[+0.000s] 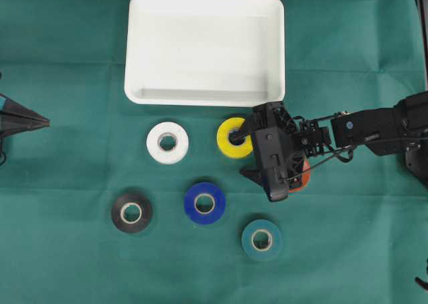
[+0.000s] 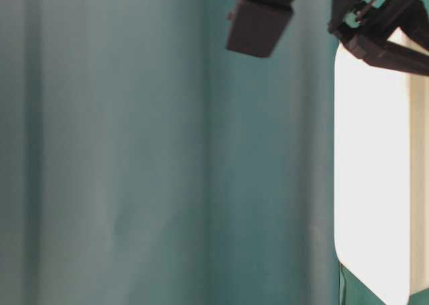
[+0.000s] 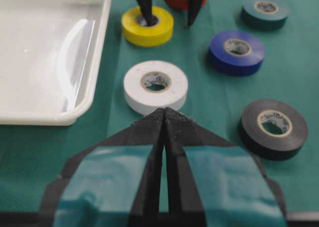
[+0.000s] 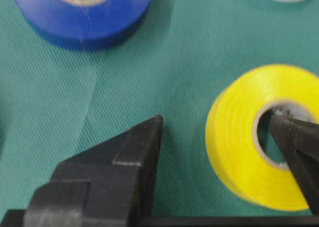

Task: Put the tape into the white case with the right arm.
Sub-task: 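Insert a right gripper finger into the yellow roll's hole and grip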

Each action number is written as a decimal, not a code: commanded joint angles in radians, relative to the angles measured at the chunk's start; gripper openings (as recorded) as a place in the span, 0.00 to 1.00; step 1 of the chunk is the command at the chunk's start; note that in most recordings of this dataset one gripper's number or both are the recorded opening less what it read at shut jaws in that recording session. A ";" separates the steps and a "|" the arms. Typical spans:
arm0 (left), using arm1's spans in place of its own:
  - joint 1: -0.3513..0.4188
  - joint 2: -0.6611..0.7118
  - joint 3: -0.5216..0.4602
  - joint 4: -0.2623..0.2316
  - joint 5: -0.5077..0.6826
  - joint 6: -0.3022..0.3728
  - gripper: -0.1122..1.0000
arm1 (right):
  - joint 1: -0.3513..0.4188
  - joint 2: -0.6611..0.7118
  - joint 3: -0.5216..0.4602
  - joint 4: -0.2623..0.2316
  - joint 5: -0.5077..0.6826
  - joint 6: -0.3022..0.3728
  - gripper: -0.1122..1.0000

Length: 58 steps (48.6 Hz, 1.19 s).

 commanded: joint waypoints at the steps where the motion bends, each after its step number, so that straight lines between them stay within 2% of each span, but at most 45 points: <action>1: -0.003 0.006 -0.012 0.000 -0.009 -0.002 0.11 | -0.003 -0.009 -0.026 0.005 0.026 0.008 0.85; 14: -0.003 0.006 -0.012 0.000 -0.011 -0.002 0.11 | -0.003 -0.009 -0.040 0.002 0.040 0.014 0.84; 18: -0.003 0.006 -0.011 0.000 -0.009 -0.002 0.11 | -0.003 -0.009 -0.041 0.002 0.040 0.014 0.80; 21: -0.003 0.006 -0.012 0.002 -0.011 0.000 0.11 | -0.003 -0.009 -0.041 0.002 0.040 0.014 0.68; 29: -0.003 0.006 -0.011 0.002 -0.009 -0.002 0.11 | -0.003 -0.011 -0.043 0.002 0.040 0.014 0.26; 32: -0.003 0.006 -0.011 0.000 -0.009 -0.002 0.11 | -0.003 -0.009 -0.044 0.002 0.040 0.014 0.15; 34: -0.003 0.006 -0.011 0.000 -0.009 0.000 0.11 | -0.003 -0.011 -0.046 0.002 0.040 0.014 0.12; 46: -0.003 0.006 -0.009 0.000 -0.009 -0.002 0.11 | -0.003 -0.026 -0.044 0.002 0.051 0.017 0.12; 58: -0.003 0.006 -0.009 0.000 -0.009 -0.002 0.11 | 0.002 -0.118 -0.048 0.002 0.104 0.017 0.12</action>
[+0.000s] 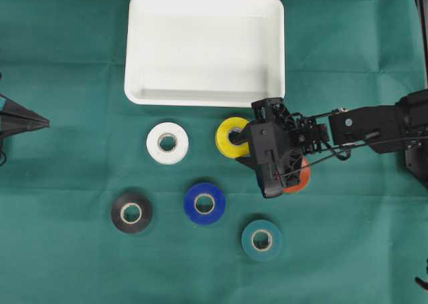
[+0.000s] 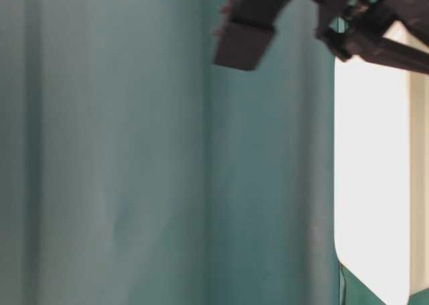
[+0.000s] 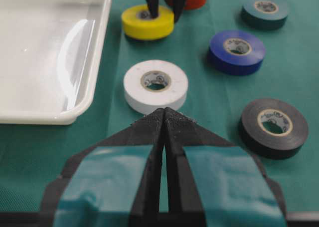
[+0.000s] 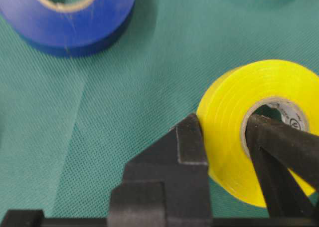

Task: Put the tape into the white case with the right arm.
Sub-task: 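Insert a right gripper finger into the yellow roll's hole and grip, then lift the yellow roll and carry it into the white tray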

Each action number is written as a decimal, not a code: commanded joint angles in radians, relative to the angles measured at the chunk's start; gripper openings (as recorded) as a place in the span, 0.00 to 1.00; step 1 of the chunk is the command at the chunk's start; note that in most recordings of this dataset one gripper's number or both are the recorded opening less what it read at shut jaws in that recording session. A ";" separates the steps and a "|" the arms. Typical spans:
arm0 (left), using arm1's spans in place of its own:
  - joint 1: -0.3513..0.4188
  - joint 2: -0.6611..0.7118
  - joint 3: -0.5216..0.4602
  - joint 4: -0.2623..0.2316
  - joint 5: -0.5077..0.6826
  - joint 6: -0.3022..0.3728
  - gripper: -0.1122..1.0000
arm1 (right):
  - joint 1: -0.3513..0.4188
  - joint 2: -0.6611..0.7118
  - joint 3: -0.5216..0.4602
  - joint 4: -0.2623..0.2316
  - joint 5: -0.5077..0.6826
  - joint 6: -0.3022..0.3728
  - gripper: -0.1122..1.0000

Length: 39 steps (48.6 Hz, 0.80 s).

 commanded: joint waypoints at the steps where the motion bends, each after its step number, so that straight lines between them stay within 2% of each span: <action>1: -0.003 0.008 -0.012 0.002 -0.008 -0.002 0.11 | 0.003 -0.067 -0.020 0.000 0.020 0.003 0.12; 12: -0.003 0.006 -0.011 0.000 -0.008 0.000 0.11 | 0.009 -0.133 -0.018 0.000 0.080 0.003 0.12; 26: -0.003 0.006 -0.011 0.000 -0.008 0.000 0.11 | 0.008 -0.138 -0.020 0.000 0.077 0.003 0.12; 39: -0.003 0.006 -0.009 0.002 -0.008 0.000 0.11 | -0.052 -0.147 -0.021 -0.002 0.083 0.003 0.12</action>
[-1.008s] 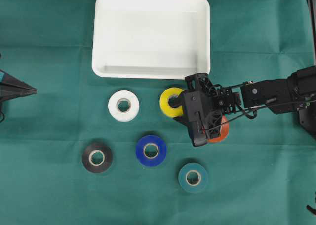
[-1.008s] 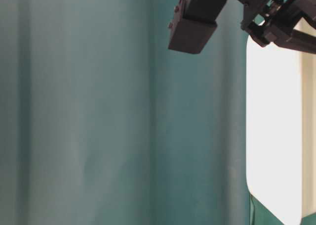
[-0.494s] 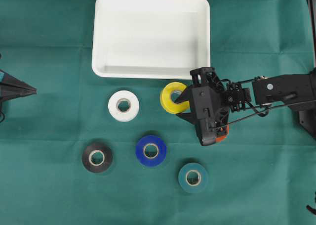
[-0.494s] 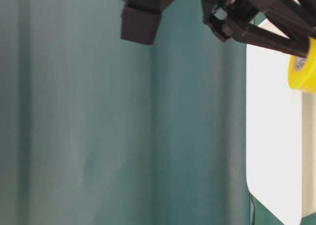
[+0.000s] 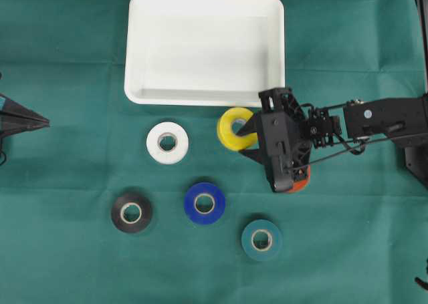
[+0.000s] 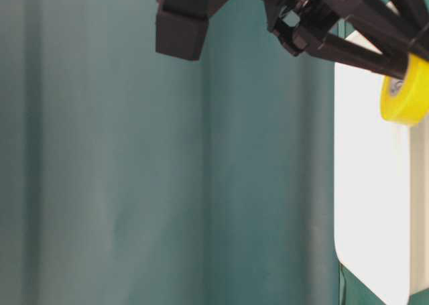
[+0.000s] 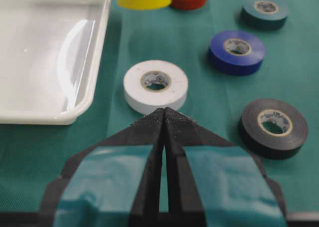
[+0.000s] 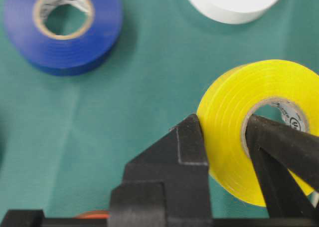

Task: Put the tape into the white case with the right arm.
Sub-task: 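Lift the yellow roll and carry it into the white tray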

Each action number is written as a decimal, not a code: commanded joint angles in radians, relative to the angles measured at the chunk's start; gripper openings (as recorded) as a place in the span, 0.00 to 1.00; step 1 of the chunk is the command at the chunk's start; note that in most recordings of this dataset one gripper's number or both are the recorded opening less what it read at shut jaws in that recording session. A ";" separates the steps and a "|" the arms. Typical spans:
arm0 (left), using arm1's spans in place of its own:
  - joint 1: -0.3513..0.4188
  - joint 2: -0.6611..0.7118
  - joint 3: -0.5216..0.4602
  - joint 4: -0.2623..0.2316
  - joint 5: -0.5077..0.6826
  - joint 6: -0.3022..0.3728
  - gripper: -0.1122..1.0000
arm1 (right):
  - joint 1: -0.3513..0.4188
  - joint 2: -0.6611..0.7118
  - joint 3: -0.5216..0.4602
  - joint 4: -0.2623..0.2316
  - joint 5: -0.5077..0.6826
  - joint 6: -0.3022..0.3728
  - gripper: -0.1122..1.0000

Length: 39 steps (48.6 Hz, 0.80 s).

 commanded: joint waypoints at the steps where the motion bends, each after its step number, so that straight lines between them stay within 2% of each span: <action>1: -0.003 0.008 -0.009 0.000 -0.009 0.000 0.11 | -0.031 -0.037 -0.020 -0.002 -0.003 0.000 0.12; 23: -0.003 0.008 -0.006 0.000 -0.009 0.000 0.11 | -0.216 -0.058 0.000 0.000 -0.002 0.000 0.12; 39: -0.003 0.008 -0.006 0.002 -0.009 0.000 0.11 | -0.238 -0.058 0.005 0.000 0.032 0.000 0.12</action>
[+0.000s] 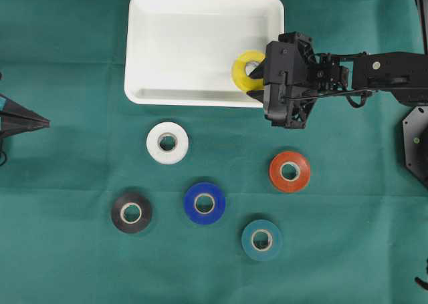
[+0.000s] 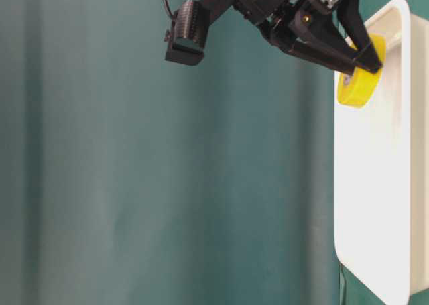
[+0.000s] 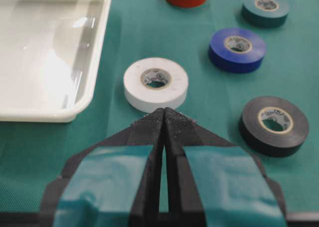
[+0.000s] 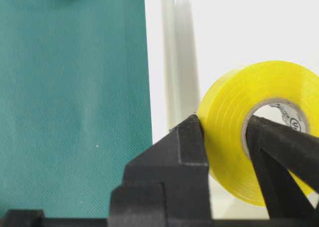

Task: Put the tape into the white case with the right arm.
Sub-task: 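Lift the yellow roll and carry it into the white tray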

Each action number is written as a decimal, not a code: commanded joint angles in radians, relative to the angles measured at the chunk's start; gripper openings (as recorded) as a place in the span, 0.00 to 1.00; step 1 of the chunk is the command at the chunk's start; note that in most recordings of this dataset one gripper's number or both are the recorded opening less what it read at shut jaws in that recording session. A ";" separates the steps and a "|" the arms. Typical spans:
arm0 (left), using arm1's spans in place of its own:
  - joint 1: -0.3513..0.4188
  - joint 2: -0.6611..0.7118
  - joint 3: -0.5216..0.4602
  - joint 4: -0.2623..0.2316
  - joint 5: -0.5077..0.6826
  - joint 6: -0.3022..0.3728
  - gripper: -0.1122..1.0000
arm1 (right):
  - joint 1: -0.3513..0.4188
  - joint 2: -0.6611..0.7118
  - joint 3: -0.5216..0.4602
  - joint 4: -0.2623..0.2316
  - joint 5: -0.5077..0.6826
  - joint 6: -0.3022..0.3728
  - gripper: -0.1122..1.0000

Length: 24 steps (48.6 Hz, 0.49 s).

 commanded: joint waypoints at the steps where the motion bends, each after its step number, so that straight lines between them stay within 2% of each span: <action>1: -0.003 0.008 -0.011 0.000 -0.008 0.000 0.11 | -0.003 -0.025 -0.006 0.000 -0.002 0.002 0.12; 16: -0.003 0.008 -0.011 0.002 -0.008 0.000 0.11 | -0.003 -0.025 -0.003 -0.002 -0.018 -0.003 0.12; 20: -0.003 0.008 -0.011 0.000 -0.008 0.000 0.11 | -0.003 -0.023 -0.003 -0.002 -0.025 -0.003 0.23; 24: -0.003 0.008 -0.011 0.002 -0.008 0.000 0.11 | -0.003 -0.025 -0.003 -0.002 -0.026 -0.003 0.44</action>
